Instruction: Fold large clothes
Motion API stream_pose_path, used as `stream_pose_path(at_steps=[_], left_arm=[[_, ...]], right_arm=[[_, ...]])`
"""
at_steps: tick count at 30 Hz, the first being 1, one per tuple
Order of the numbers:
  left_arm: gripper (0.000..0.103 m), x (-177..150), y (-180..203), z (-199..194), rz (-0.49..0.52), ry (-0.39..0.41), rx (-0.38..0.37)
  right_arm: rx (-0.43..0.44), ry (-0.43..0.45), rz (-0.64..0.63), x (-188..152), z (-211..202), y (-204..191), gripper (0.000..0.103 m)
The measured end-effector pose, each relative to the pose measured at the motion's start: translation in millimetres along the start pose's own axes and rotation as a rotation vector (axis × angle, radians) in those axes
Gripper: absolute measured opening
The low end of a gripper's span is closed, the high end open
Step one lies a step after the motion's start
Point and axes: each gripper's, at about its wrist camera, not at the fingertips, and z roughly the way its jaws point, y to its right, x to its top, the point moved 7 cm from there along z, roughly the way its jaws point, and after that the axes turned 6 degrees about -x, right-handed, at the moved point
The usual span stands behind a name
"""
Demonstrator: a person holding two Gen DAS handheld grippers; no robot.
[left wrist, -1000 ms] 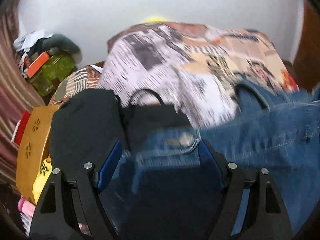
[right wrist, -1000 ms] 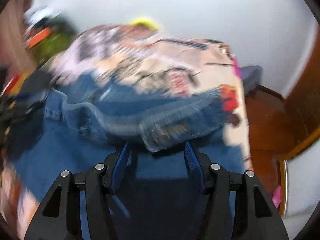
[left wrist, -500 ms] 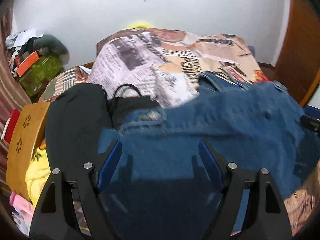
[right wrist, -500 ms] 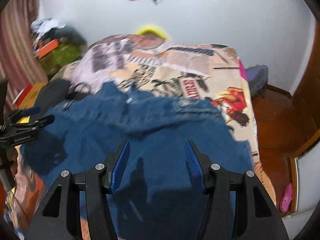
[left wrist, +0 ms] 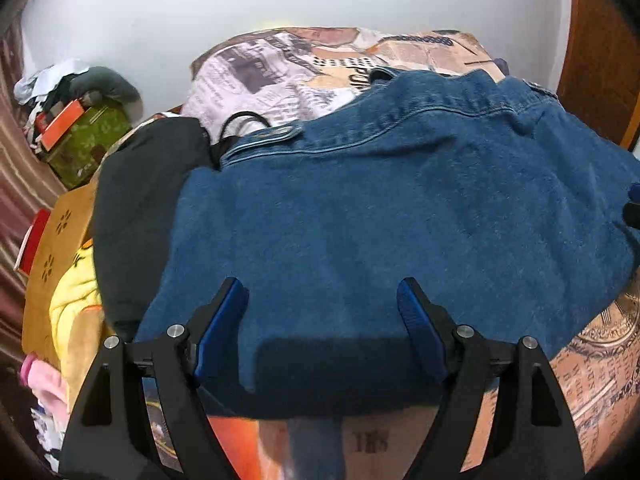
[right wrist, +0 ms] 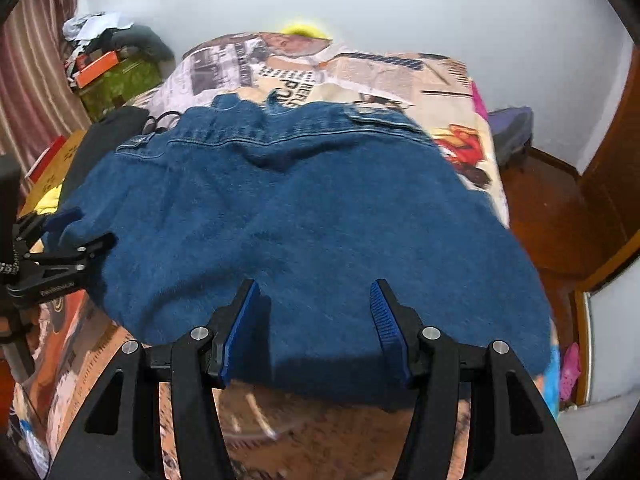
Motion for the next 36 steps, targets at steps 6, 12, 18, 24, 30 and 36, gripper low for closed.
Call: stream_pose_path(at_steps=[6, 12, 18, 24, 30, 36], left_arm=[[0.087, -10, -33, -16, -0.116, 0.005, -0.034], [0.087, -19, -42, -40, -0.198, 0.023, -0.037], [0.087, -29, -81, -64, -0.353, 0.081, 0.027], [0.087, -68, -108, -45, -0.664, 0.024, -0.099], [0.087, -85, -91, -11, -0.882, -0.040, -0.333], [0.087, -66, -83, 10, -0.970, 0.008, -0.443]], right_arm=[[-0.069, 0.010, 0.062, -11, -13, 26, 0.054], [-0.069, 0.010, 0.107, -26, -25, 42, 0.054], [-0.079, 0.013, 0.120, -31, -35, 44, 0.053], [-0.061, 0.051, 0.132, -30, -42, 37, 0.054], [-0.066, 0.013, 0.081, -33, -28, 23, 0.054], [-0.104, 0.017, 0.024, -33, -24, 13, 0.059]])
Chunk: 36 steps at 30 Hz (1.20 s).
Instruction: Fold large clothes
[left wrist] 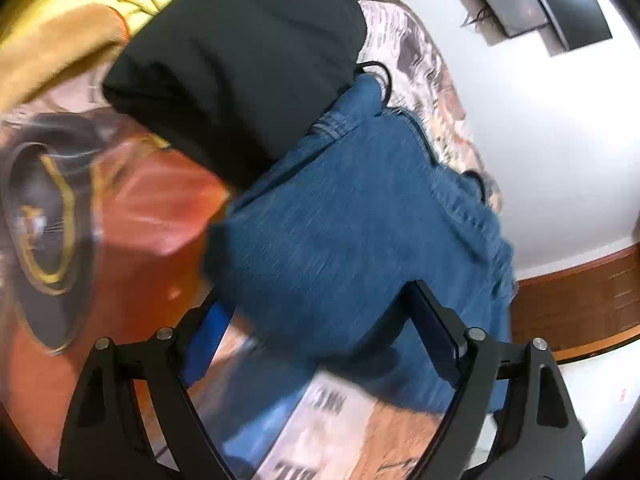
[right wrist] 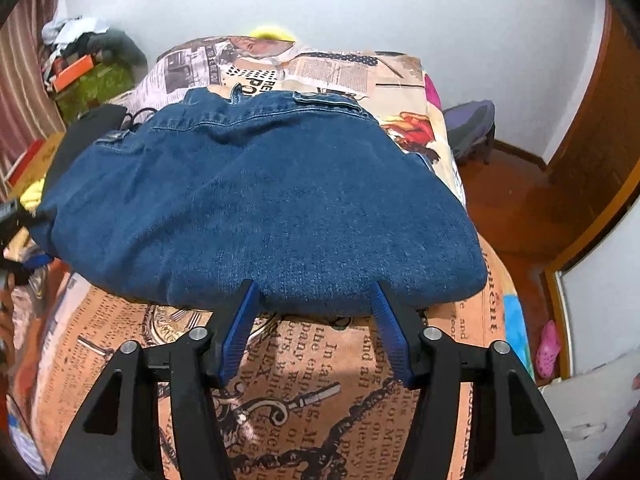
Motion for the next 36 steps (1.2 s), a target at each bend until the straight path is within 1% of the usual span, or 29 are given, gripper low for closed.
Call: stream_pose_path(at_steps=[2, 5, 7, 8, 9, 10, 11, 13, 14, 15, 16, 17, 19, 23, 25, 28, 31, 32, 33, 34, 36], left_arm=[[0.087, 3, -2, 11, -0.042, -0.006, -0.014], [0.087, 4, -9, 30, -0.096, -0.019, -0.024], [0.087, 4, -9, 34, -0.113, -0.007, -0.030], [0.085, 4, -6, 33, -0.112, 0.002, -0.037], [0.073, 4, 0, 30, -0.098, 0.015, -0.049], [0.066, 4, 5, 29, -0.079, 0.019, -0.047], [0.062, 5, 9, 26, -0.056, 0.028, -0.026], [0.046, 6, 24, 17, 0.034, 0.053, 0.031], [0.041, 8, 32, 15, 0.087, 0.062, 0.064], [0.036, 7, 47, 10, 0.197, 0.078, 0.117], [0.032, 7, 58, 4, 0.266, 0.101, 0.142], [0.031, 6, 72, -4, 0.329, 0.133, 0.155], [0.027, 5, 99, -22, 0.424, 0.186, 0.150], [0.026, 7, 155, -63, 0.561, 0.296, 0.123], [0.026, 7, 184, -91, 0.639, 0.376, 0.111], [0.025, 8, 209, -123, 0.727, 0.479, 0.116], [0.025, 10, 215, -138, 0.784, 0.516, 0.141], [0.025, 10, 214, -136, 0.801, 0.515, 0.156], [0.025, 11, 210, -132, 0.812, 0.507, 0.176], [0.025, 11, 202, -130, 0.814, 0.495, 0.189], [0.025, 11, 189, -118, 0.798, 0.457, 0.204]], right_arm=[[0.006, 0.010, 0.001, 1, -1, -1, 0.062], [0.009, 0.013, 0.002, 1, -2, -2, 0.063], [0.015, 0.011, 0.004, 1, -3, -1, 0.063], [0.020, 0.009, 0.004, 1, -4, -2, 0.063], [0.025, 0.008, 0.003, 1, -5, -3, 0.063], [0.031, 0.007, 0.003, 2, -6, -3, 0.063], [0.034, 0.007, 0.003, 3, -7, -3, 0.063], [0.031, 0.013, -0.001, 6, -11, -4, 0.063], [0.028, 0.020, -0.003, 9, -15, -5, 0.063], [0.029, 0.027, -0.005, 12, -18, -6, 0.063], [0.033, 0.035, -0.004, 14, -22, -7, 0.063], [0.044, 0.048, -0.004, 19, -28, -9, 0.063], [0.072, 0.065, -0.004, 27, -36, -16, 0.063], [0.124, 0.111, -0.035, 48, -52, -41, 0.063], [0.157, 0.129, -0.068, 58, -56, -61, 0.063], [0.194, 0.127, -0.111, 64, -50, -90, 0.063], [0.253, 0.078, -0.160, 61, -31, -127, 0.063], [0.287, 0.042, -0.175, 56, -20, -144, 0.063], [0.313, 0.017, -0.183, 52, -13, -154, 0.063], [0.352, -0.030, -0.193, 44, -1, -170, 0.063], [0.403, -0.128, -0.210, 27, 21, -195, 0.063]])
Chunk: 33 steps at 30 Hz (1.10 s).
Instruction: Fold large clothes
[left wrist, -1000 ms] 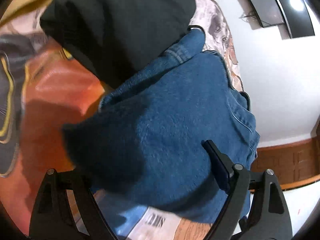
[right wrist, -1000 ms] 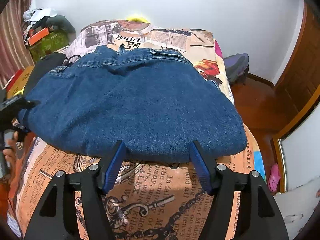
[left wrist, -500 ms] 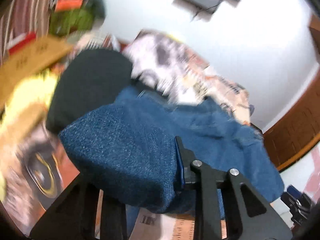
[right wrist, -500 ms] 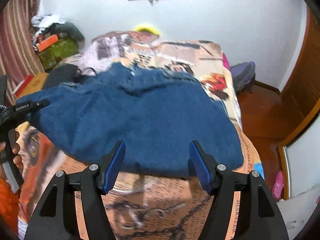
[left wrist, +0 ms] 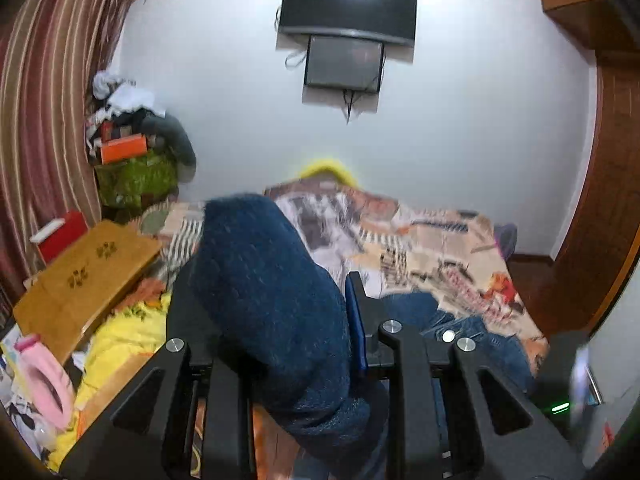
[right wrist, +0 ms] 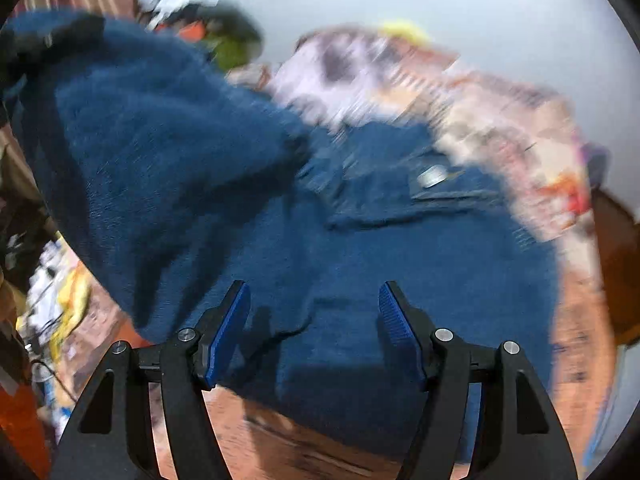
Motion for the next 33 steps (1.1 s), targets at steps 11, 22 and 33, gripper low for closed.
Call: stream_pose_path(at_steps=[11, 22, 33], left_arm=[[0.016, -14, 31, 22, 0.008, -0.061, -0.120], [0.014, -35, 171, 27, 0.146, -0.124, -0.353], [0.018, -132, 239, 50, 0.271, -0.445, -0.477]], right_arm=[[0.033, -0.025, 0.095, -15, 3, 19, 0.063], [-0.276, 0.106, 0.169, -67, -109, 124, 0.063], [-0.330, 0.093, 0.219, -104, -130, 150, 0.063]])
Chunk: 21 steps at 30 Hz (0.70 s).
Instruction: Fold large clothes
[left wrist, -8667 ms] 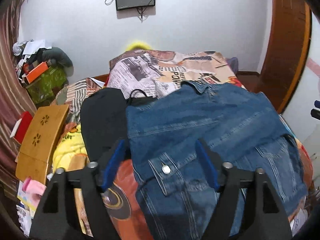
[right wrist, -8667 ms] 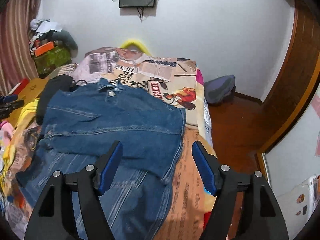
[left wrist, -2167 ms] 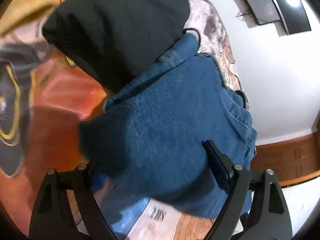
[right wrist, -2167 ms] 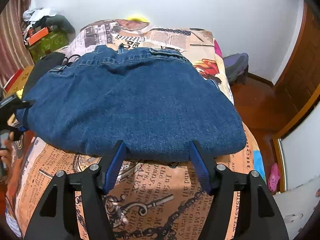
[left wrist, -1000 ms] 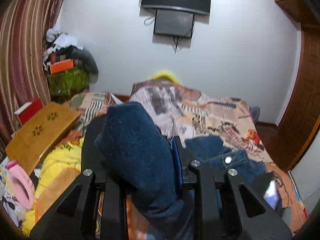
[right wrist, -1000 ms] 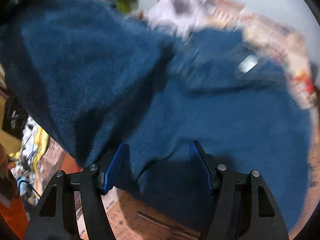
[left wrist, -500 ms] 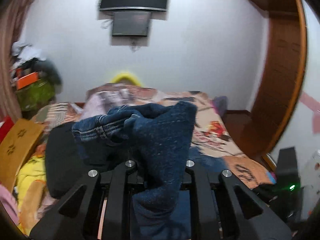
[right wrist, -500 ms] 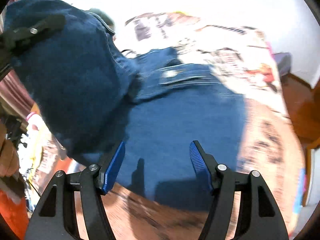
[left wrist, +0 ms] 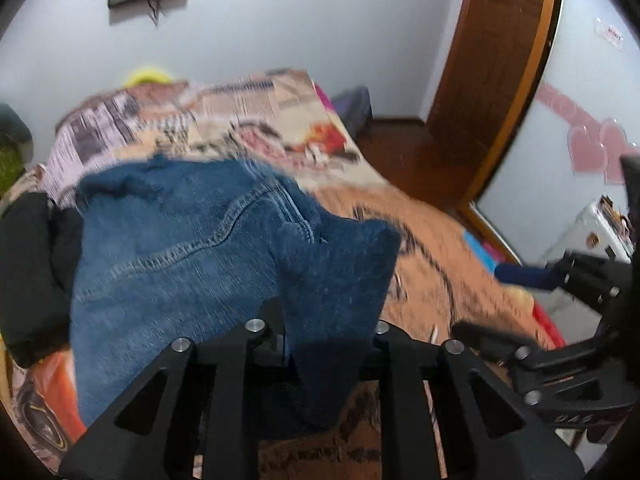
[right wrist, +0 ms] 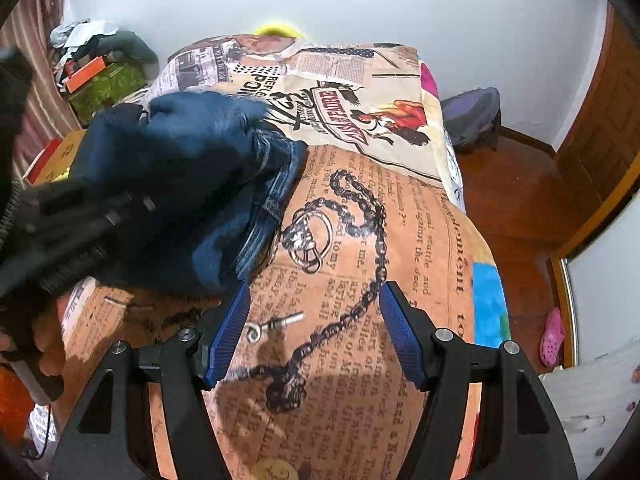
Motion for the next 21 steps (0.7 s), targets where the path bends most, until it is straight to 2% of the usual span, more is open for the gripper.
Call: stream_pose_path(at_steps=[2, 4, 7, 10, 12, 14, 17, 21], left_arm=[[0.019, -5, 2, -2, 0.014, -0.014, 0.005], [0.028, -6, 2, -9, 0.033, -0.020, 0.008], [0.036, -10, 8, -25, 0.035, -0.027, -0.039], [0.044, -8, 7, -44, 0.000, -0.012, -0.082], [0.046, -4, 6, -60, -0.007, 0.023, -0.083], [0.047, 2, 2, -77, 0.008, 0.062, -0.050], [0.048, 11, -12, -103, 0.049, 0.144, 0.057], [0.061, 12, -44, -129, 0.089, 0.210, 0.176]], right_arm=[[0.002, 0.010, -0.007, -1, -5, 2, 0.063], [0.004, 0.020, -0.010, -1, -11, 1, 0.063], [0.003, 0.042, -0.020, 2, -17, 0, 0.063], [0.006, 0.073, -0.031, 6, -26, -5, 0.063], [0.011, 0.088, -0.036, 10, -30, -9, 0.063], [0.010, 0.096, -0.039, 13, -32, -14, 0.063], [0.020, 0.117, -0.053, 22, -38, -24, 0.063], [0.047, 0.163, -0.083, 39, -45, -44, 0.063]])
